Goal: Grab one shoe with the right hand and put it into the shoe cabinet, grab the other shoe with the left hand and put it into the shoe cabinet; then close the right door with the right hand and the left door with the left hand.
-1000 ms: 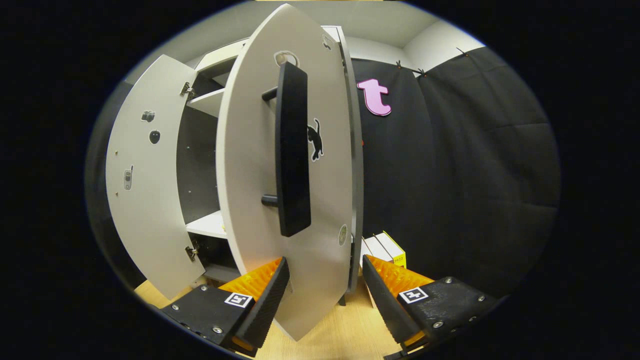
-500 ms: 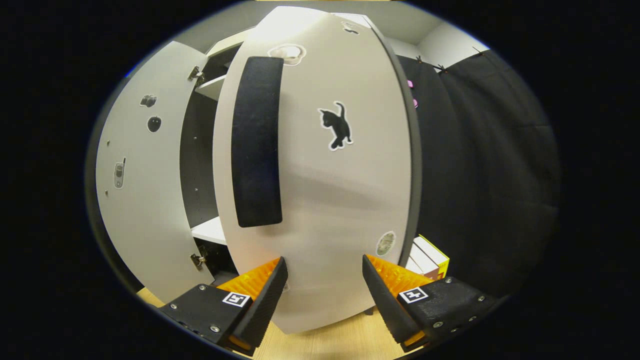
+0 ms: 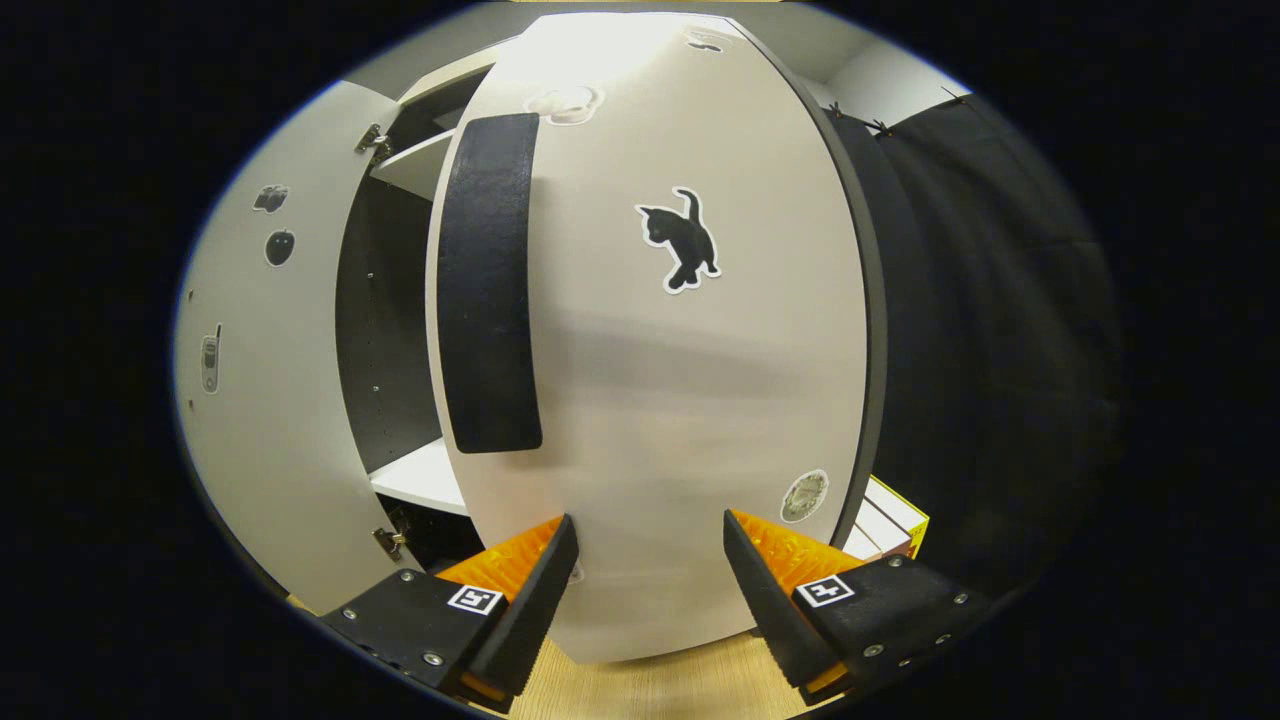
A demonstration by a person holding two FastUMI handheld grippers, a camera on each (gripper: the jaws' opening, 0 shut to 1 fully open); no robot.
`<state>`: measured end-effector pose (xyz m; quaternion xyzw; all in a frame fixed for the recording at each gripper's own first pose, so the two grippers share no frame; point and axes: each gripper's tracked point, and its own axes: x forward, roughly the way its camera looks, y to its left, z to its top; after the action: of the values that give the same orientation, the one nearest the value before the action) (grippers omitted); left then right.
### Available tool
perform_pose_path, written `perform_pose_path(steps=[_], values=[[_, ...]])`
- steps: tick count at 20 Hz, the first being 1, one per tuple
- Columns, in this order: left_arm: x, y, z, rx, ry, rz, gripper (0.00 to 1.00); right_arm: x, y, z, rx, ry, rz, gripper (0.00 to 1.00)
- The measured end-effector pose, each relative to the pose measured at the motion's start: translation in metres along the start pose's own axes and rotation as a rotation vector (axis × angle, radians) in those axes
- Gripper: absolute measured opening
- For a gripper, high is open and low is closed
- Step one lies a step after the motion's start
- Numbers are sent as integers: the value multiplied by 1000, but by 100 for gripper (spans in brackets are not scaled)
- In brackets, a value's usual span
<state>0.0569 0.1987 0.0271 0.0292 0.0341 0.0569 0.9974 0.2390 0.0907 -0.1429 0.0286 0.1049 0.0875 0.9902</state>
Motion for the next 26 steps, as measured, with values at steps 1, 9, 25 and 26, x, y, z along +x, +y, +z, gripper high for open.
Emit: perform_pose_path(steps=[1,9,25,26], values=[[3,1,-4,4,3,-1,95,0,2,0,-7,-1,-8,91],[33,-12,-39,18,42,-49,96,4,4,2,-15,0,-39,91],[85,-78,-158,23,206,-163,94,-99,-74,53,-90,-76,-132,92],[86,-79,-158,19,212,-160,93,-105,-78,54,-93,-79,-135,92]])
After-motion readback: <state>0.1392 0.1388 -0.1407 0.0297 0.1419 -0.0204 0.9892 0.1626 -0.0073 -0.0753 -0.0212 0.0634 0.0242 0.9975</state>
